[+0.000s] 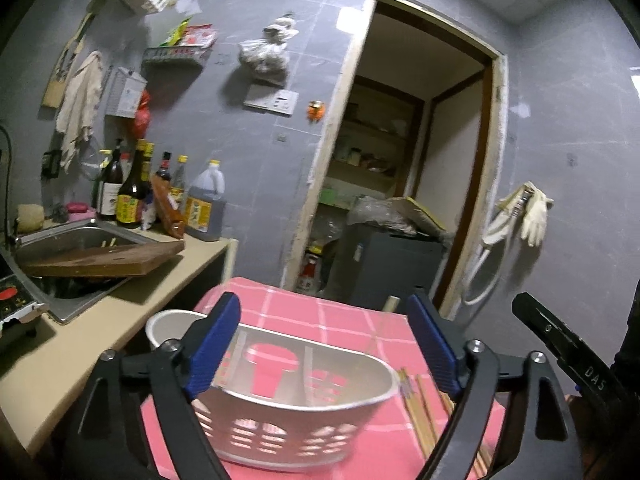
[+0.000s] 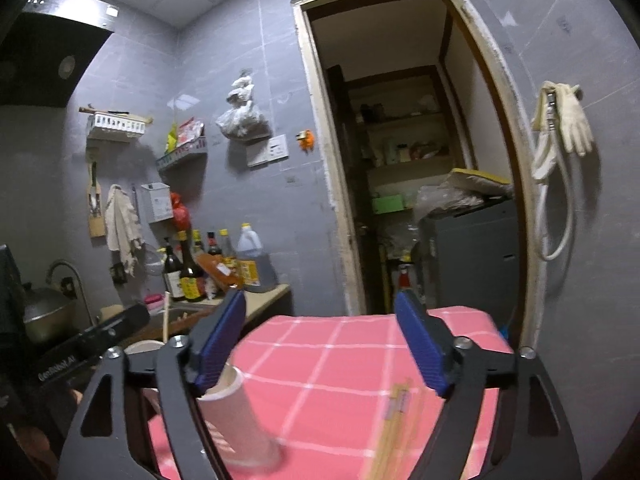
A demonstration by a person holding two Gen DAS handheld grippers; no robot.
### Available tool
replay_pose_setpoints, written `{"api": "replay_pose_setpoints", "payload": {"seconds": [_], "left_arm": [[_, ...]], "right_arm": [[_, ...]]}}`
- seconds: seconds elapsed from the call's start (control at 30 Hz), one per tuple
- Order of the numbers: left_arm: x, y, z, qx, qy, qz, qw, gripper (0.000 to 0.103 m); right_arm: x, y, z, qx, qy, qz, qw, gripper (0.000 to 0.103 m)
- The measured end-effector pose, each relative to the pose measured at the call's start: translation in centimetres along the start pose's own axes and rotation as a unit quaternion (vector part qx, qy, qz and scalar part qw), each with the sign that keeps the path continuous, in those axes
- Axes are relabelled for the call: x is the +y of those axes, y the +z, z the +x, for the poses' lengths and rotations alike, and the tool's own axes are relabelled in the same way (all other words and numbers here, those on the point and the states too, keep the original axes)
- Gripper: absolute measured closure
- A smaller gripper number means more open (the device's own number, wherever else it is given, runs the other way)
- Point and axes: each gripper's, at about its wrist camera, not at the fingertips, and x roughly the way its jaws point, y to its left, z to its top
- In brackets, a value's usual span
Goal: Organize utensils
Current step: 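Return the right tool to the chopsticks and open around another one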
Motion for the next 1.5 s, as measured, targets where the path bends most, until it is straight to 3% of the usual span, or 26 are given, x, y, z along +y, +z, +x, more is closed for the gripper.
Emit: {"api": "replay_pose_setpoints", "payload": {"seconds": [0.07,0.17,0.63,1.07,1.2,1.3,1.5], "left_arm": [[-1.1,-0.3,-0.1,0.003,-0.010,0.006,0.9999,0.009],[-2.9,-0.9,-0.1,0.012,-0.023,0.018,0.9995,0.006],[-10.5,-5.5,2.4,0.070,-0.049,0.086,0.9927,0.003],[-11.8,-10.5,5.8,0.151,-0.040,0.112,0.9814,0.004],[-11.9,-11.7,6.6,0.171,-0.037,0.115,0.9778,0.004],[-12.0,-12.1,7.3,0.188,-0.034,0.119,0.9744,0.011],[-11.7,-12.8,9.6,0.232,-0.031,0.112,0.9658,0.039]], "right_arm": [[-1.1,0.0,-0.9,0.002,-0.015,-0.004,1.000,0.015],[-2.8,0.0,-2.3,0.000,-0.037,-0.006,0.999,0.000],[-10.3,-1.8,-3.9,0.065,-0.090,-0.008,0.994,0.000],[-13.5,-4.8,-1.6,0.138,-0.085,0.017,0.987,0.000],[-13.7,-5.4,-1.1,0.158,-0.081,0.020,0.984,0.008],[-13.8,-5.7,-0.3,0.181,-0.086,0.016,0.980,0.017],[-14.1,-6.4,1.5,0.229,-0.082,0.018,0.970,0.039]]}}
